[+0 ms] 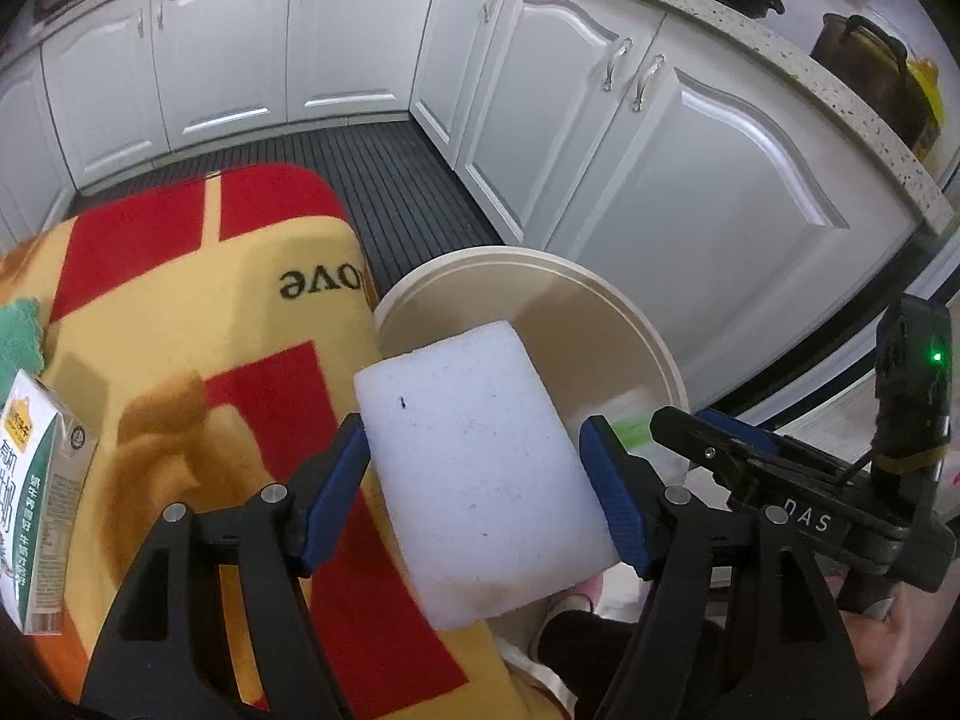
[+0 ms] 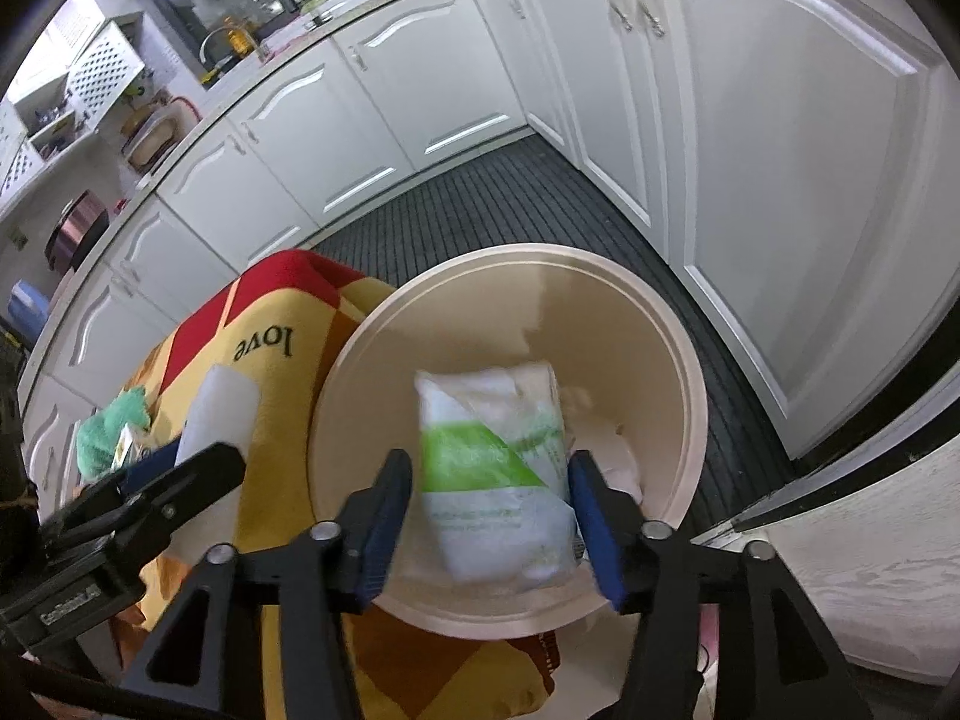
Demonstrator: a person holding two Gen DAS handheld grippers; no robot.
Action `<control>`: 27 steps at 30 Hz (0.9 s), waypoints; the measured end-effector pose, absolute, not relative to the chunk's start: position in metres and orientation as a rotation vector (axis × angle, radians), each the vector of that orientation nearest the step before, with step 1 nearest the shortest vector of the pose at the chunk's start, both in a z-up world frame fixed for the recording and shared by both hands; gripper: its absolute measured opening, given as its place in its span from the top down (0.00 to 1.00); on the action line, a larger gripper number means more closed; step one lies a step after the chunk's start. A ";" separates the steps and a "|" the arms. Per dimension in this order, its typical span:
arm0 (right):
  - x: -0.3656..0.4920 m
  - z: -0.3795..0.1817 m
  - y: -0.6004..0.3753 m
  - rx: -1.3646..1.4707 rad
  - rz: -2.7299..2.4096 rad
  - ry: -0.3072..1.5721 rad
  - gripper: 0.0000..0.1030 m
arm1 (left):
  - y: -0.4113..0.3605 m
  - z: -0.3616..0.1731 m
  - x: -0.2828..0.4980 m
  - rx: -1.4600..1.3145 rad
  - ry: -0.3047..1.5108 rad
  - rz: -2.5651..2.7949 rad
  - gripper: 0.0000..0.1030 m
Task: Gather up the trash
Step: 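Open both grippers to drop the foam block and tissue pack into the bin, then move both grippers back over the remaining items on the table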
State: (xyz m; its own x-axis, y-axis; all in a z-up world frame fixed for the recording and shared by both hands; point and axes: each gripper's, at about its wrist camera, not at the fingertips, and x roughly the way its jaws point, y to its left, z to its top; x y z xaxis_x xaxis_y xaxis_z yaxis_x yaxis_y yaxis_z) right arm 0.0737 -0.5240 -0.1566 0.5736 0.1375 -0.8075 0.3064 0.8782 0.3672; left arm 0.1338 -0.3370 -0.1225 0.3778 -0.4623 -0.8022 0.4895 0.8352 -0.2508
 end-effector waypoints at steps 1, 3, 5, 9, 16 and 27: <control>0.074 -0.158 -0.524 0.517 -0.108 0.969 0.44 | -0.336 -0.122 0.134 0.030 1.012 -0.606 0.31; 0.074 -0.159 -0.526 0.531 -0.113 0.971 0.37 | -0.335 -0.122 0.134 0.021 1.011 -0.605 0.31; 0.074 -0.160 -0.526 0.532 -0.114 0.976 0.37 | -0.333 -0.120 0.134 0.003 1.009 -0.613 0.31; 0.072 -0.161 -0.524 0.539 -0.109 0.983 0.37 | -0.332 -0.116 0.134 -0.017 1.000 -0.624 0.31; 0.068 -0.159 -0.525 0.538 -0.108 0.985 0.37 | -0.328 -0.112 0.135 -0.029 0.993 -0.608 0.31; 0.062 -0.154 -0.511 0.514 -0.095 0.982 0.36 | -0.312 -0.101 0.121 0.060 0.901 -0.510 0.31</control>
State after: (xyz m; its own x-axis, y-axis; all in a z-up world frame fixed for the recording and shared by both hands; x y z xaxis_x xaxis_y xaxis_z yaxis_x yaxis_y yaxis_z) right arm 0.0623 -0.5108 -0.1541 0.5616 0.1505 -0.8136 0.3039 0.8770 0.3721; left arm 0.1210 -0.3121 -0.1011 0.5104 -0.3988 -0.7619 0.4480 0.8795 -0.1603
